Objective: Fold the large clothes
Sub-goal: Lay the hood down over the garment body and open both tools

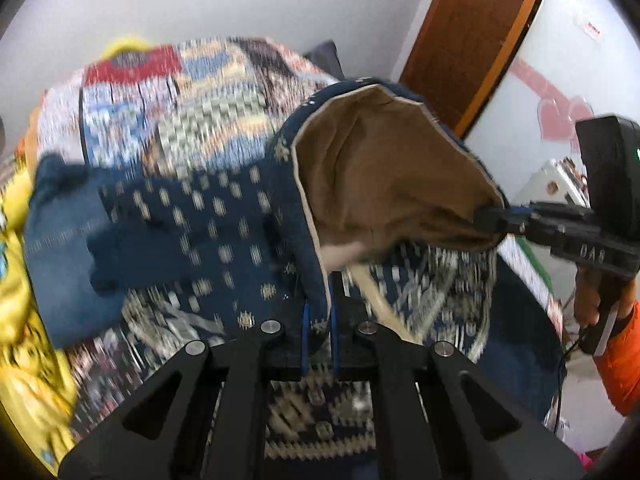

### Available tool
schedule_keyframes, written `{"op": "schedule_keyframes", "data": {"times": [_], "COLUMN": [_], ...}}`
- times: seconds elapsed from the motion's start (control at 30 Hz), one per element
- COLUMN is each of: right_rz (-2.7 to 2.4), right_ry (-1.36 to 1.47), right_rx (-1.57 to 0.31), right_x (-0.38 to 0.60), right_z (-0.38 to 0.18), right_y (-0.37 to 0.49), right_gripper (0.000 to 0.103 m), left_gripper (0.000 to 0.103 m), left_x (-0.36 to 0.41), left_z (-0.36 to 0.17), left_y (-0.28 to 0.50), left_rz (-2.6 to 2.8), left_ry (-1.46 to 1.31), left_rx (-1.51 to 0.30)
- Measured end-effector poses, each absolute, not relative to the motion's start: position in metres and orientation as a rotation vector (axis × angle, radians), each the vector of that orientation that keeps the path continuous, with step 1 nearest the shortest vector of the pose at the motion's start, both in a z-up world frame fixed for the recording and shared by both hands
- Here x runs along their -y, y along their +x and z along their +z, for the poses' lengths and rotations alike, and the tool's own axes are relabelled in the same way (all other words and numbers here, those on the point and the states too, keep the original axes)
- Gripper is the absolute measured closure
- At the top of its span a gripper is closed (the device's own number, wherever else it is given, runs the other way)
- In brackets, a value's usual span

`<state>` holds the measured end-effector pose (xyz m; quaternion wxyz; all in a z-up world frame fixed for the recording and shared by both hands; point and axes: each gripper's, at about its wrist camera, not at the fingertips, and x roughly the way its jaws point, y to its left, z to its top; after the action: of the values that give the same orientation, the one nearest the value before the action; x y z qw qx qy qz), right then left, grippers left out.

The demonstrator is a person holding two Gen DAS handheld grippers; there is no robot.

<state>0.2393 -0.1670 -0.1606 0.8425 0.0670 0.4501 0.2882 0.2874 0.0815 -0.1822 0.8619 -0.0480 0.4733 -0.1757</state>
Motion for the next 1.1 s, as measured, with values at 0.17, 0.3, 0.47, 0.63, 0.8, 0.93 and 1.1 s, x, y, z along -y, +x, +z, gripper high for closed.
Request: {"op": "schedule_keyframes", "data": {"times": [0.17,0.3,0.47,0.63,0.8,0.93,1.1], "right_rz": [0.599,0.597,0.631,0.671,0.639,0.591,0.541], "right_ry": [0.159,0.123,0.088,0.085,0.1,0.104,0.067], "right_rx": [-1.022,-1.052,-1.078,-1.028,-0.951,-0.982,-1.109], "right_x": [0.175,0.174,0.179,0.189,0.188,0.175,0.162], "right_z": [-0.184,-0.19,-0.184,-0.159,-0.141,-0.16,-0.208], "right_y": [0.223,0.212,0.202,0.19,0.194,0.207,0.222], "right_gripper": [0.094,0.09,0.088,0.088,0.069,0.064,0.064], "left_gripper": [0.096,0.094,0.09,0.086,0.067,0.062,0.062], "left_x": [-0.076,-0.078,-0.089,-0.105,-0.108,-0.096,-0.086], "left_z": [-0.213,-0.228,-0.214,-0.173,-0.144,-0.156,-0.207], "left_y": [0.261,0.241,0.218,0.209,0.225,0.246,0.262], "left_rz": [-0.375,-0.369,-0.354,-0.317,-0.28,-0.265,-0.222], "left_ry": [-0.087,-0.071,-0.069,-0.055,-0.057,-0.063,-0.037], "left_rx": [-1.066,-1.115,-1.089,-0.99,-0.902,-0.912,-1.021]}}
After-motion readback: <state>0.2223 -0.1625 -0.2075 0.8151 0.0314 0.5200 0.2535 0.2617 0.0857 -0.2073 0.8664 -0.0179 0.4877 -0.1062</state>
